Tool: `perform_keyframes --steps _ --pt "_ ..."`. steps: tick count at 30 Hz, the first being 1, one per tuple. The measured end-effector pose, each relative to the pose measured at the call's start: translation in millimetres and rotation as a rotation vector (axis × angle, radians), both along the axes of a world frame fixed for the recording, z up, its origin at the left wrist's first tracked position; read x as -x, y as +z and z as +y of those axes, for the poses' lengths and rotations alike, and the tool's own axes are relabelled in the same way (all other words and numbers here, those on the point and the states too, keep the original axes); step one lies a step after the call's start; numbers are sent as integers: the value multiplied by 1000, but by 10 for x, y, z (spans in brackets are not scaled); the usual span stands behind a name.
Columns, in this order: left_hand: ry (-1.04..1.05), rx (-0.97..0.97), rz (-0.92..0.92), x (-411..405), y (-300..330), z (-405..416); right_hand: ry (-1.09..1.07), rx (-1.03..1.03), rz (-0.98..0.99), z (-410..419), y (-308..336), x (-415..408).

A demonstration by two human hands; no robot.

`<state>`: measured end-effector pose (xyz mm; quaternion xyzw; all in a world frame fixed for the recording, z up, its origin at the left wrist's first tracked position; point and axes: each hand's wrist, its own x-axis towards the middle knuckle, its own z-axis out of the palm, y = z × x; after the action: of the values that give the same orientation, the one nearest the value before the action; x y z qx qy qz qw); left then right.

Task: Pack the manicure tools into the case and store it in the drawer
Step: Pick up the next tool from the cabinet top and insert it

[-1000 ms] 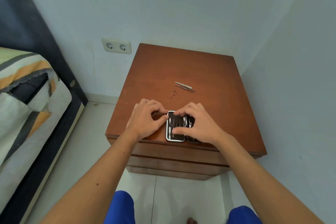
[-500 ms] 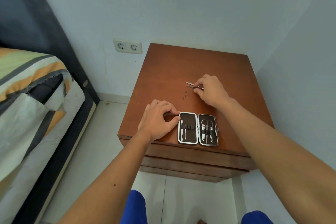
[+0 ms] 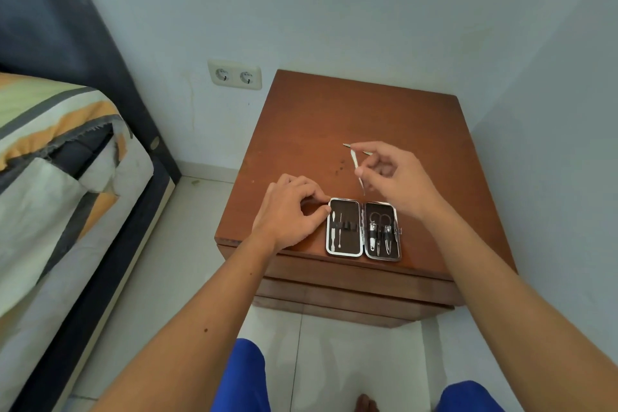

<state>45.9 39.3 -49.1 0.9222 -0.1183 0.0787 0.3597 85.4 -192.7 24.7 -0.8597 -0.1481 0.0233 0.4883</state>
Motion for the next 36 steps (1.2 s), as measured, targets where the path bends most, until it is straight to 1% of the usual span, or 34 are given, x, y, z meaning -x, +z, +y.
perform_keyframes --steps 3,6,13,18,24,27,29,32,36 --pt "2 -5 -3 -2 -10 -3 36 -49 59 22 -109 138" --pt "2 -3 -6 -3 -14 -6 14 -26 55 24 -243 172" --pt "0 -8 -6 -6 -17 -7 -1 -105 92 36 -316 211" --pt "2 -15 -7 -4 -18 -6 -28 -114 92 63 -375 237" --pt "-1 -16 1 -4 -5 -7 -17 44 68 43 -427 260" --pt "4 -9 -2 0 -10 -8 -27 172 -2 12 -458 289" --pt "4 -14 -5 -2 -8 -7 8 264 -27 -15 -469 327" --pt "0 -20 -6 -3 -3 -1 104 361 -8 -77 -480 378" --pt "-1 -17 -4 8 -1 -2 153 398 -36 -128 -401 448"
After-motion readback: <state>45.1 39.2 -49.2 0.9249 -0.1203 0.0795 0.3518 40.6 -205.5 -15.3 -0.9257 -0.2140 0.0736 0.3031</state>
